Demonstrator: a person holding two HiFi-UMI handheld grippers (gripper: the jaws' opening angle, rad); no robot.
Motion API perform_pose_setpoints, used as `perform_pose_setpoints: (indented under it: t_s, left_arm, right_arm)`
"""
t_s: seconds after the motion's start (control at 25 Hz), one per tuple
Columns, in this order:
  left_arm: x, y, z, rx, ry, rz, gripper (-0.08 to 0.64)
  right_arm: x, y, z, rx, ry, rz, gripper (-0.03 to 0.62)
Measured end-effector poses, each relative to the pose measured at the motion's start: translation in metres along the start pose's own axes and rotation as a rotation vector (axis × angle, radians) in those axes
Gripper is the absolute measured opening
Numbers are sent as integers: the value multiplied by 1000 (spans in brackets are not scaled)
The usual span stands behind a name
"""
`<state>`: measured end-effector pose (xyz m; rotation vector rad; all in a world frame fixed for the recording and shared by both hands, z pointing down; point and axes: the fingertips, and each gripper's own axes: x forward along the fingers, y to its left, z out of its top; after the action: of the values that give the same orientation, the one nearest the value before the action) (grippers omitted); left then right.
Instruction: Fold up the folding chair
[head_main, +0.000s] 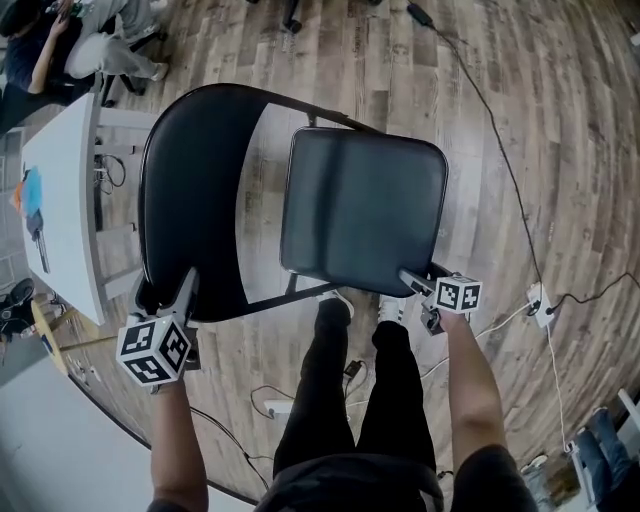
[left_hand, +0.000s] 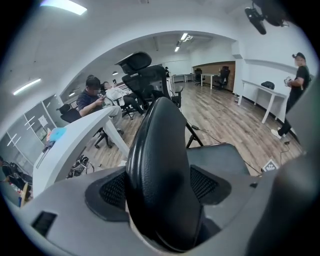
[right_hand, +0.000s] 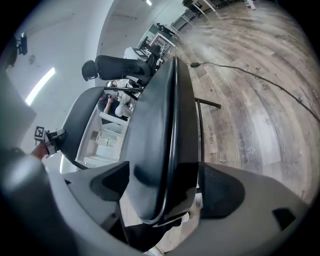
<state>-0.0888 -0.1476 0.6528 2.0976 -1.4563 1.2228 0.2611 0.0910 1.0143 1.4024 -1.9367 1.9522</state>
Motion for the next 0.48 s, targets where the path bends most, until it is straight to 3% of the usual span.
perform_pose_setpoints:
  t_s: [0.32,0.48]
  left_arm:
    - [11,-7,-2,-5,-43,65,365]
    - [10,-7,-3,-27,-40,34,364]
  right_arm:
    - [12,-3,7,102,15,138,405]
    - [13,-1,8,120,29,162,406]
